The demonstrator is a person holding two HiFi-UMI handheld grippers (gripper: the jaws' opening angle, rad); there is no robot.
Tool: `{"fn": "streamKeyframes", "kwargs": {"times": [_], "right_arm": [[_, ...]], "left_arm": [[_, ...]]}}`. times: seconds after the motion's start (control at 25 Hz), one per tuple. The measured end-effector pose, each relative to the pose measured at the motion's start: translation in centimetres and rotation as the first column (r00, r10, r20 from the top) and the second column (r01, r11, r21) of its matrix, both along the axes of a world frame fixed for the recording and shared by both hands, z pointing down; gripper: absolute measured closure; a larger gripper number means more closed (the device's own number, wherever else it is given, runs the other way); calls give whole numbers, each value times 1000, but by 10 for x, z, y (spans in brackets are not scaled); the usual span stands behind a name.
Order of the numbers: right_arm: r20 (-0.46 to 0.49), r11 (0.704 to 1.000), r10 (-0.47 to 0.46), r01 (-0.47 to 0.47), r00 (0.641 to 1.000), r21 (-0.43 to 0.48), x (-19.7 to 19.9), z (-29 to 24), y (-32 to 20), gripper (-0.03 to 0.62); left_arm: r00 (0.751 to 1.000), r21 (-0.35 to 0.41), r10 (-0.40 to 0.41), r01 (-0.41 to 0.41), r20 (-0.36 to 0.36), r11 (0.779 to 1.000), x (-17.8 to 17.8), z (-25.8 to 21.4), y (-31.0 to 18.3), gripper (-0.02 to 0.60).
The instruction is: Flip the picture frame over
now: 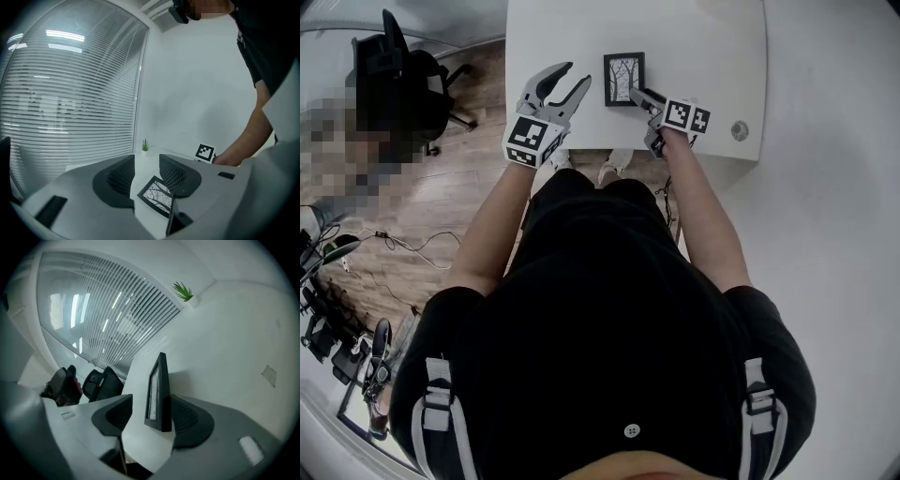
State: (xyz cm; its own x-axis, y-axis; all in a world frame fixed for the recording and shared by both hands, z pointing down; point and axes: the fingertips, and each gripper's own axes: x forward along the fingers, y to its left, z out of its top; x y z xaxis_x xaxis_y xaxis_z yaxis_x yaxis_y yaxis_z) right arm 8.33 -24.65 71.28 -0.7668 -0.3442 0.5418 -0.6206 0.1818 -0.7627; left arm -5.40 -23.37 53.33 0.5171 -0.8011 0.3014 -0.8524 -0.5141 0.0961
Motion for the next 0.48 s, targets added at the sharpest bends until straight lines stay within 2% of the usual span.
{"fn": "streamKeyframes", "kwargs": {"times": [0.08, 0.16, 0.24, 0.32, 0.48], "right_arm": [[-151, 999, -40, 41, 988, -1, 7, 10, 4, 325], [-302, 997, -61, 71, 951, 21, 19, 15, 3, 301], [-400, 993, -59, 95, 915, 71, 27, 10, -1, 299], [-437, 985, -53, 120, 898, 128, 27, -1, -6, 298], [-396, 947, -62, 179, 916, 266, 8, -37, -12, 298]], "left_arm": [[1000, 7, 3, -3, 3, 1000, -1, -2, -2, 420], [1000, 12, 1, -2, 13, 1000, -2, -3, -2, 436], [1000, 21, -3, 3, 19, 1000, -4, -5, -2, 462], [1000, 32, -8, 8, 21, 999, -8, -7, -3, 508], [1000, 43, -9, 8, 13, 999, -16, -13, -4, 537]]}}
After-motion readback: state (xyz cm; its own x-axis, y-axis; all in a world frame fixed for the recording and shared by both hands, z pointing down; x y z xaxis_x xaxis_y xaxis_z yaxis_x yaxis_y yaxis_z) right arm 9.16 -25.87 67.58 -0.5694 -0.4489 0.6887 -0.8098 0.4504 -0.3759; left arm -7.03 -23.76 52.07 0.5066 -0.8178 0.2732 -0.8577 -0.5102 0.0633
